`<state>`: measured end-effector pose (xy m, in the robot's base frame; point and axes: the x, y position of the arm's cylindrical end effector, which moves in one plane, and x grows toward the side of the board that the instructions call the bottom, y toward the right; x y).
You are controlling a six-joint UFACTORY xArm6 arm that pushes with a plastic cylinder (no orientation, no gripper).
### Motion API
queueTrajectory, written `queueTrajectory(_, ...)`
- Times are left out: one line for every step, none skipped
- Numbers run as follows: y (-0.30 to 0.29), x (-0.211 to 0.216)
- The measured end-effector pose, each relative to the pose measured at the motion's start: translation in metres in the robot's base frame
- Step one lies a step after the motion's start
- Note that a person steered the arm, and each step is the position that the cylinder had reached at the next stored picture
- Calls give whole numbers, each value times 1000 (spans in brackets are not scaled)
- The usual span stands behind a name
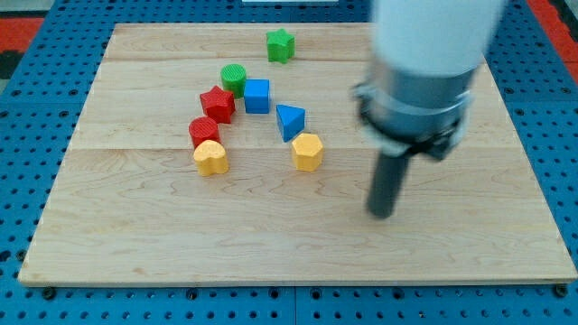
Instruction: Keep the green star diagonally above the top left side of the red star
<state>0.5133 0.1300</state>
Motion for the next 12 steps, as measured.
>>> queueTrajectory(27, -100)
queueTrajectory(-10, -192)
queueTrajectory(-47, -202)
queueTrajectory(-66, -246)
queueTrajectory(-128, -254)
queueTrajectory(-106, -259)
queueTrajectory(-129, -269)
queueTrajectory(-205, -269)
queueTrajectory(-157, -272)
queueTrajectory(-135, -287)
queueTrajectory(-216, -295)
queueTrajectory(-225, -298)
